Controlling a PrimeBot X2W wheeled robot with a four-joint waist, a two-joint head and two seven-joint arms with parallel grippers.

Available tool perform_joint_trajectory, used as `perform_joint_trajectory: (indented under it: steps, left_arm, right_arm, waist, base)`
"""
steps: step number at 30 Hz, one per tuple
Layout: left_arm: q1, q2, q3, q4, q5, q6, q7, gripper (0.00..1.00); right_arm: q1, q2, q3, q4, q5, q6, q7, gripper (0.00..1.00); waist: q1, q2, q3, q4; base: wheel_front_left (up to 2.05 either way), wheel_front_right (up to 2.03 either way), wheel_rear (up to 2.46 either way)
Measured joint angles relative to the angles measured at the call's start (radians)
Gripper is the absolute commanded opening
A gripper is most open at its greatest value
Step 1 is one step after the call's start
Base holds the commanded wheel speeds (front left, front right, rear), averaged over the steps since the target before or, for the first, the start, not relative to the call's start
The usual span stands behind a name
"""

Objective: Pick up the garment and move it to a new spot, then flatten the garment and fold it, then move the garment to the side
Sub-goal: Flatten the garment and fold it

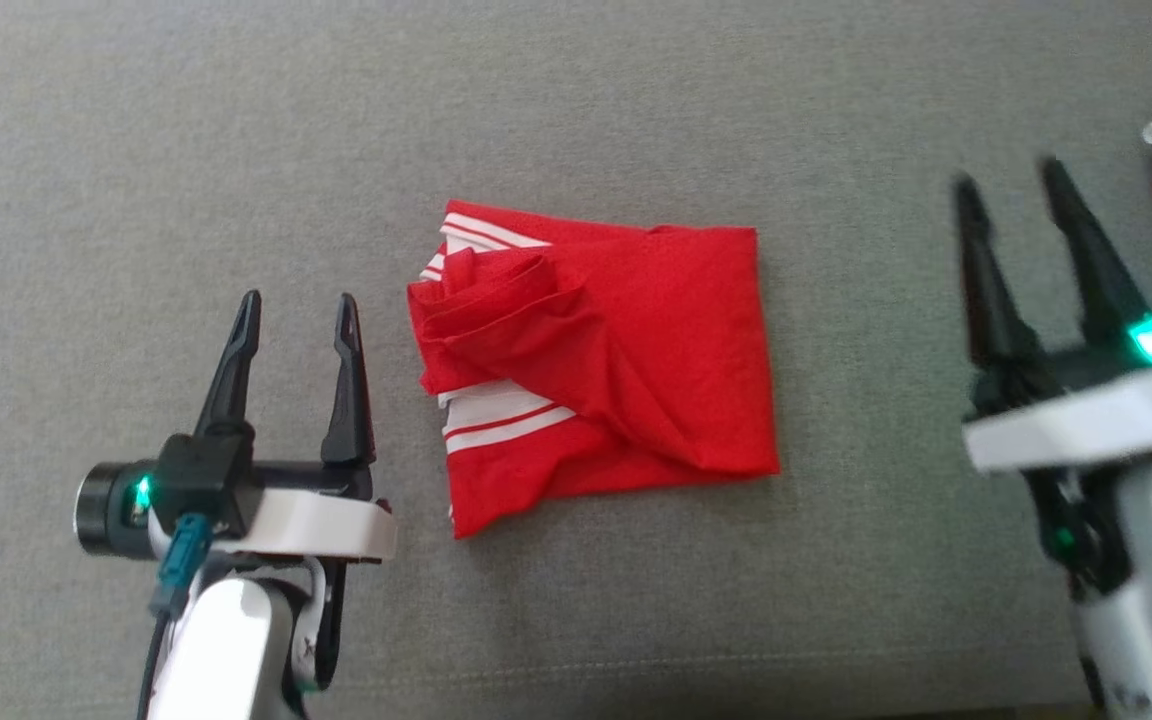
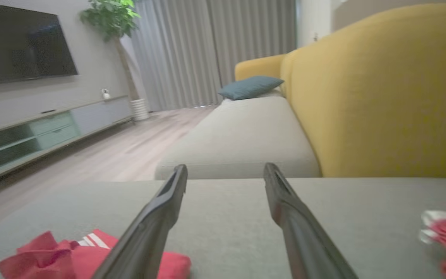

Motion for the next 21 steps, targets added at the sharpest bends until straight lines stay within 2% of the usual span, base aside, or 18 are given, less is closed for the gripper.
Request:
perform_joint_trajectory:
  steps: [6,11,21]
  left_arm:
    - [0.001,0.005,0.001,0.0,0.001,0.0,0.0,1.0]
    - [0.001,0.015,0.001,0.007,0.001,0.0,0.0,1.0]
    - [0.002,0.026,0.0,0.014,0.001,0.001,0.0,1.0]
  right_arm:
    - [0.151,0.036,-0.116,-0.093,-0.049,0.0,0.04,1.0]
    - [0.21,0.079,-0.133,-0.136,-0.061,0.0,0.058,1.0]
    - [0.242,0.104,-0.144,-0.148,-0.061,0.0,0.074,1.0]
  waist:
    - [0.0,0.0,-0.008,-0.023]
    - [0.0,0.0,-0.01,-0.03]
    - [0.0,0.0,-0.023,-0.034]
  base:
    - [0.0,0.0,0.0]
    - [0.0,0.0,0.0]
    - [0.0,0.0,0.0]
